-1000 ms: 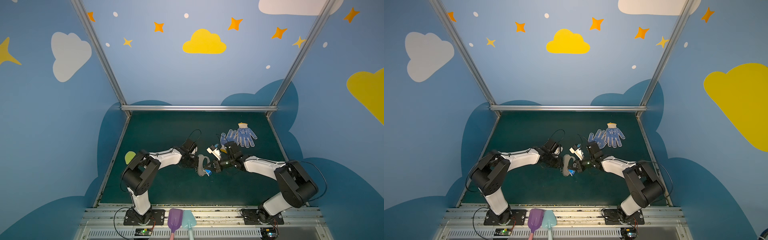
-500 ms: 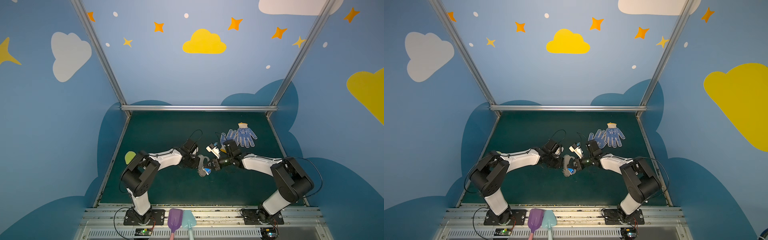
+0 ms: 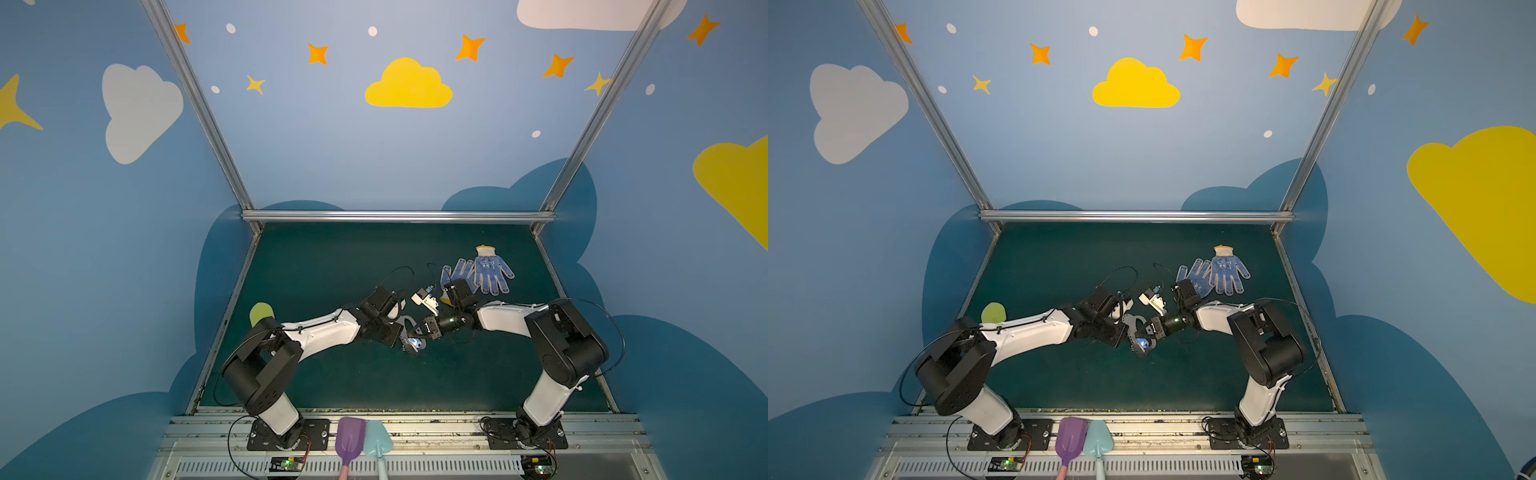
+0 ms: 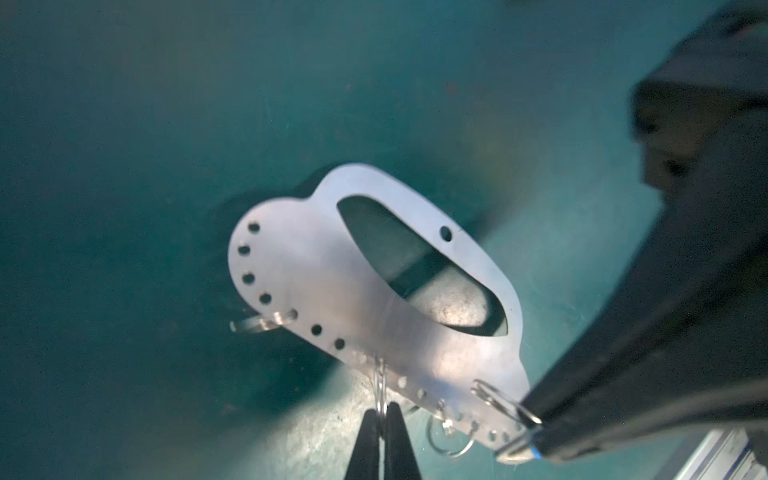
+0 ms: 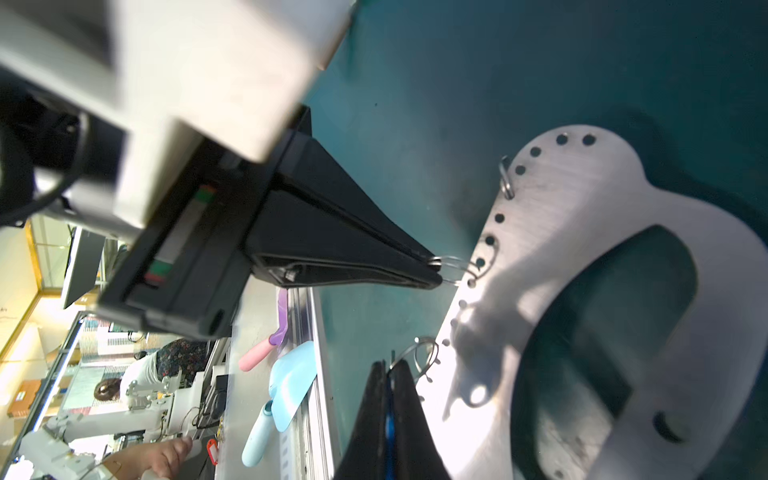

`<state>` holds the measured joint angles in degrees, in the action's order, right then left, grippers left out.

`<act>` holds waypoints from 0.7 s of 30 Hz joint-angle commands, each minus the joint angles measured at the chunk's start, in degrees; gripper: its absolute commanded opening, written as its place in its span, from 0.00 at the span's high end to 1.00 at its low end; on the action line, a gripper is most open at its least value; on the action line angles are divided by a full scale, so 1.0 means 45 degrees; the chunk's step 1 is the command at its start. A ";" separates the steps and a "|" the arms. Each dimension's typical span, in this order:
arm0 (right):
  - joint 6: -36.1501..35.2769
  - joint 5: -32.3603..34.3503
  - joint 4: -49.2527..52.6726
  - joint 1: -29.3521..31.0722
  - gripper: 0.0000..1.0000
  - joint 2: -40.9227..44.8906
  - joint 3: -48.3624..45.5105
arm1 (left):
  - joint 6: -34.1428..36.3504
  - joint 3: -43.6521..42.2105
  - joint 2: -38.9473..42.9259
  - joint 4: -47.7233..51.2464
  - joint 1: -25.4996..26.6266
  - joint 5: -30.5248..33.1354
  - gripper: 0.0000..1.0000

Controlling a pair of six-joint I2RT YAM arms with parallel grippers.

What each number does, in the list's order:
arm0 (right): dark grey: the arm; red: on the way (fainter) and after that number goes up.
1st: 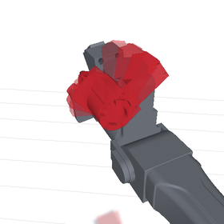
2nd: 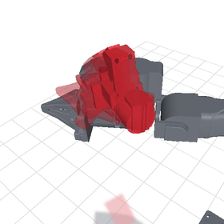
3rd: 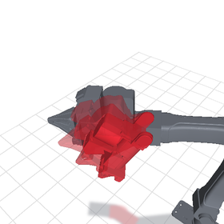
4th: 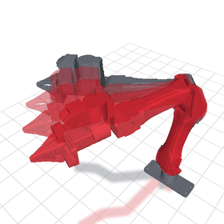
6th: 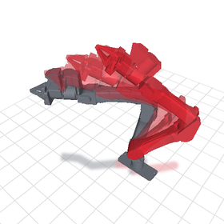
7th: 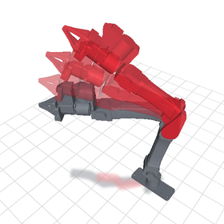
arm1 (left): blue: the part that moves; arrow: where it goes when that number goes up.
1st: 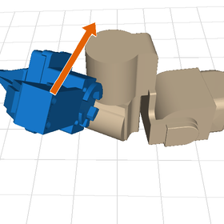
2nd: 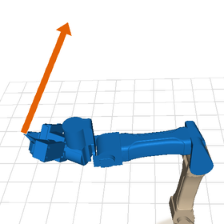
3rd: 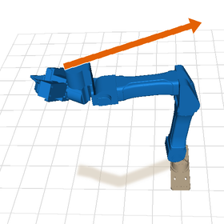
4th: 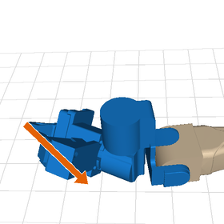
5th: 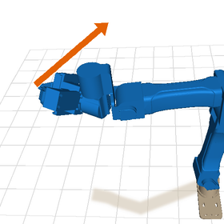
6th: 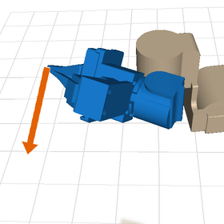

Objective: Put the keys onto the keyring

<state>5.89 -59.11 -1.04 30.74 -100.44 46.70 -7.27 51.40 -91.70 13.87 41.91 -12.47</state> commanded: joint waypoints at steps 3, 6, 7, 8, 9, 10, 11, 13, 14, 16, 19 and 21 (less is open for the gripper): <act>-0.0437 -0.1218 -0.1252 0.0033 1.00 0.0490 -0.0836 | 0.2343 -0.0662 0.1075 -0.0407 -0.0016 0.0154 0.96; -0.0595 -0.1592 -0.1251 0.0063 1.00 0.0496 -0.0812 | 0.3005 -0.0897 0.1625 -0.0452 -0.0016 -0.0256 0.96; -0.0494 -0.1918 -0.1438 0.0063 1.00 0.0439 -0.0804 | 0.3190 -0.0951 0.1806 -0.0497 -0.0017 -0.0342 0.96; -0.0306 -0.2249 -0.1682 0.0105 1.00 0.0381 -0.0807 | 0.3393 -0.1035 0.1960 -0.0556 -0.0017 -0.0379 0.96; -0.0126 -0.2558 -0.2055 0.0181 1.00 0.0332 -0.0826 | 0.3586 -0.1117 0.2159 -0.0617 -0.0021 -0.0421 0.96; -0.0094 -0.2721 -0.2221 0.0317 1.00 0.0319 -0.0827 | 0.3818 -0.1208 0.2328 -0.0650 -0.0013 -0.0530 0.96; -0.0193 -0.2738 -0.2145 0.0434 1.00 0.0353 -0.0813 | 0.4011 -0.1225 0.2448 -0.0645 0.0003 -0.0485 0.96; -0.0366 -0.2859 -0.2056 0.0561 1.00 0.0368 -0.0768 | 0.4392 -0.1297 0.2646 -0.0562 -0.0007 -0.0466 0.96; -0.0338 -0.2783 -0.2075 0.0561 1.00 0.0368 -0.0778 | 0.4458 -0.1370 0.2747 -0.0624 0.0003 -0.0474 0.96; -0.0287 -0.2960 -0.2152 0.0551 1.00 0.0334 -0.0736 | 0.4677 -0.1547 0.3011 -0.0814 0.0031 -0.0683 0.96; -0.0139 -0.3094 -0.2493 0.0571 1.00 0.0387 -0.0784 | 0.4953 -0.1752 0.3391 -0.1001 0.0061 -0.0833 0.96; -0.0074 -0.3105 -0.2524 0.0573 1.00 0.0368 -0.0697 | 0.5227 -0.1822 0.3599 -0.0937 0.0084 -0.1051 0.96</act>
<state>5.50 -71.24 -10.81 33.28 -100.25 43.11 13.08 43.66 -77.34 10.90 41.98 -15.18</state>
